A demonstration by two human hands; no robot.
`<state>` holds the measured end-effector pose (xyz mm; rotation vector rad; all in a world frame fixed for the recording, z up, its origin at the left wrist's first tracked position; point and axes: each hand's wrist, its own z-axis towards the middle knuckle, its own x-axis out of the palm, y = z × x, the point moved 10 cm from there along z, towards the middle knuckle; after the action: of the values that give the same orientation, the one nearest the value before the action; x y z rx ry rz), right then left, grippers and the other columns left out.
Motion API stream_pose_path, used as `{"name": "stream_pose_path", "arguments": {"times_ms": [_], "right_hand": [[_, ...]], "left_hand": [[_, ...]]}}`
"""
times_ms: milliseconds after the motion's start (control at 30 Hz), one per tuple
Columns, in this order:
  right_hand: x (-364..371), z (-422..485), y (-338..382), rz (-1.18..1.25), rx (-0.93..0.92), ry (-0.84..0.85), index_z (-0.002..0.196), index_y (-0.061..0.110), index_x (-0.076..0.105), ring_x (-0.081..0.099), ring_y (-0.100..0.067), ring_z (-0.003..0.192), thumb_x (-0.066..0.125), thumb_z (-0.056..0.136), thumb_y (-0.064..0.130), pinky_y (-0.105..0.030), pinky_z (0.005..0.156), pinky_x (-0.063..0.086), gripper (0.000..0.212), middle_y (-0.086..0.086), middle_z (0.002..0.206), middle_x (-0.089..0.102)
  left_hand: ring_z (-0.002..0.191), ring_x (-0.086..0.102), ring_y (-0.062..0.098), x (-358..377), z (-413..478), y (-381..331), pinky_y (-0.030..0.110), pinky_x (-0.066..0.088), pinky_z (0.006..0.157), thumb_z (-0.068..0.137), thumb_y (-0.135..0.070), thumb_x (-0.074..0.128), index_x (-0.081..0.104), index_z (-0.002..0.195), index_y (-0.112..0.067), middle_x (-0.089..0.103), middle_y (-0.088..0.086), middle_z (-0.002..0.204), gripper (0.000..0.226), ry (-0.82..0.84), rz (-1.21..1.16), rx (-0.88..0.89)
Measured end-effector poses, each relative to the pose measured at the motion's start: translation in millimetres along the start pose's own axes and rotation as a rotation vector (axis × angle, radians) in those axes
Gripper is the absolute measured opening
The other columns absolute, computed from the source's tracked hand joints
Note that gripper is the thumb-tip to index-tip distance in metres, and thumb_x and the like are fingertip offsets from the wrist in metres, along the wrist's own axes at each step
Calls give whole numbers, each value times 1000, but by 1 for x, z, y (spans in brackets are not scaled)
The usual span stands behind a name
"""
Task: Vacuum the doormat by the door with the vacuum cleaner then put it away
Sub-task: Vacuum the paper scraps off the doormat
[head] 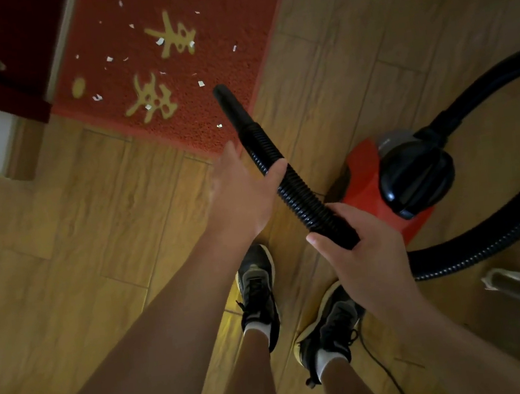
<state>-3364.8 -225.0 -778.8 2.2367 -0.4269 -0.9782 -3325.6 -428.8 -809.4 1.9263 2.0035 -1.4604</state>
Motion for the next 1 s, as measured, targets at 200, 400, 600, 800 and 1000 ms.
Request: {"name": "stream_pose_path", "arguments": {"times_ms": [200, 400, 600, 800, 1000], "right_hand": [[-5, -10, -17, 33, 6, -29, 94, 36, 63, 60, -2, 81, 71, 88, 37, -25, 67, 49, 10, 18, 78, 61], [-6, -25, -45, 62, 33, -28, 105, 35, 66, 61, -2, 84, 72, 86, 39, -32, 73, 55, 20, 18, 85, 63], [-14, -33, -84, 118, 130, -54, 108, 37, 67, 63, 2, 90, 79, 82, 37, -35, 81, 57, 29, 22, 93, 67], [-21, -40, -128, 109, 182, -54, 117, 38, 67, 64, 2, 95, 79, 81, 39, -33, 86, 57, 38, 22, 98, 68], [-19, -32, -168, -38, 150, -37, 122, 40, 67, 60, 0, 100, 80, 78, 44, -32, 92, 52, 46, 25, 97, 62]], "left_hand": [[119, 61, 20, 21, 2, -2, 35, 47, 92, 95, -53, 64, 47, 143, -15, 62, -4, 129, 63, 7, -139, -81], [88, 65, 5, 39, 7, -16, 32, 54, 80, 94, -42, 69, 61, 116, -21, 65, -12, 96, 32, -43, -182, 1], [78, 58, -8, 76, -1, -31, 6, 42, 62, 95, -34, 72, 58, 113, -22, 62, -15, 94, 25, 24, -144, 70], [77, 58, -14, 120, -11, -41, 5, 45, 66, 95, -26, 72, 57, 115, -18, 60, -12, 95, 27, 109, -99, 160], [79, 55, -23, 156, -19, -35, 1, 42, 67, 94, -17, 73, 54, 121, -20, 58, -17, 96, 34, 165, -76, 210]]}}
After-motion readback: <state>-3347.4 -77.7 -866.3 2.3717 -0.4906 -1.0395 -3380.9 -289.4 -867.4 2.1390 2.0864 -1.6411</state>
